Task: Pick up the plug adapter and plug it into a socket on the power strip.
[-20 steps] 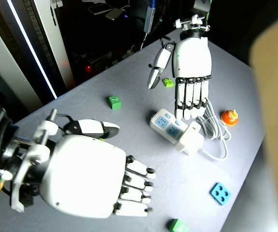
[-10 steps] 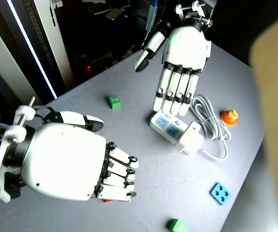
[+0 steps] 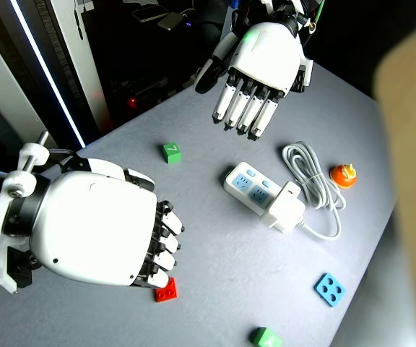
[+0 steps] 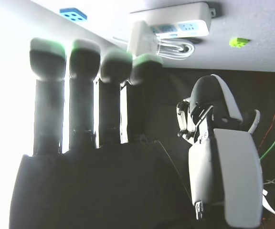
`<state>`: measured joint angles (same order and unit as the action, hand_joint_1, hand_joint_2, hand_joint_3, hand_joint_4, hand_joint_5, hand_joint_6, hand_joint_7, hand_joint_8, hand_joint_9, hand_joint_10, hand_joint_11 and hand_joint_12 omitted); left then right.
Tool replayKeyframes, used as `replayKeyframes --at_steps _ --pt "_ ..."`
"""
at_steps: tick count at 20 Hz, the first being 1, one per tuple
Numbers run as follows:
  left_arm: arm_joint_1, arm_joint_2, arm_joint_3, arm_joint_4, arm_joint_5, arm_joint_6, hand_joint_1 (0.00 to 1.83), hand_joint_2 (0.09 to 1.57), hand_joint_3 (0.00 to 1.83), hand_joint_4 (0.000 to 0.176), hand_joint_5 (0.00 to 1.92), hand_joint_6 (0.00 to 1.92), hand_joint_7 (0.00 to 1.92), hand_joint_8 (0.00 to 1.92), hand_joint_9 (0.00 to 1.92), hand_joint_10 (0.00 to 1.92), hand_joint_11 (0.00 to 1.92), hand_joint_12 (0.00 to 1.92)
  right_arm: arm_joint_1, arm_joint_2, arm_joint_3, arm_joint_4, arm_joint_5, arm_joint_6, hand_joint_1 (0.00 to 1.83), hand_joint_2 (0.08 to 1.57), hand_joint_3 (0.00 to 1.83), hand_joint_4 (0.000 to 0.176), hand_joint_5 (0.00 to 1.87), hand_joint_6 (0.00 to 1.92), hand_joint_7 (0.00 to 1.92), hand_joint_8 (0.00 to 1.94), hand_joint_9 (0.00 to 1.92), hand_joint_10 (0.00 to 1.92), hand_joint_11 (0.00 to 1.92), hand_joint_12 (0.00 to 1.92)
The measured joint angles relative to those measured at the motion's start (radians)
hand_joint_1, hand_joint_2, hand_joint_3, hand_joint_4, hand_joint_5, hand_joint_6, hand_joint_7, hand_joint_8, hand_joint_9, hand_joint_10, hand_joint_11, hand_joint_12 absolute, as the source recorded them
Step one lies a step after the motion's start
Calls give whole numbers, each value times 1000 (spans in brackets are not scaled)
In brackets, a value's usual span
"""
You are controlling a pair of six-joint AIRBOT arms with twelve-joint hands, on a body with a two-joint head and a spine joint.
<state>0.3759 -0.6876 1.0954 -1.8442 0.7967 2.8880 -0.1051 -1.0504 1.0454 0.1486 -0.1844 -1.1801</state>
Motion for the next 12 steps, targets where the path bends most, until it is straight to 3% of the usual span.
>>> replayKeyframes --at_steps 1,4,12 --pt "0 1 -4 0 8 0 350 1401 12 0 1284 1921 1312 1921 1391 1921 1382 1921 0 3 -4 0 1 0 311 1322 19 0 1291 1921 1382 1941 1504 1921 1631 1921" --pt "0 2 -12 0 16 1 383 1428 7 0 1399 1921 1435 1921 1528 1921 1570 1921 1 4 -19 2 5 4 409 1377 15 0 1291 1921 1383 1941 1508 1921 1637 1921" --pt "-8 2 -16 0 7 2 434 1434 0 0 1363 1921 1444 1921 1526 1921 1579 1921 11 12 -29 0 7 4 449 1383 1 0 1256 1921 1360 1941 1484 1921 1614 1921"
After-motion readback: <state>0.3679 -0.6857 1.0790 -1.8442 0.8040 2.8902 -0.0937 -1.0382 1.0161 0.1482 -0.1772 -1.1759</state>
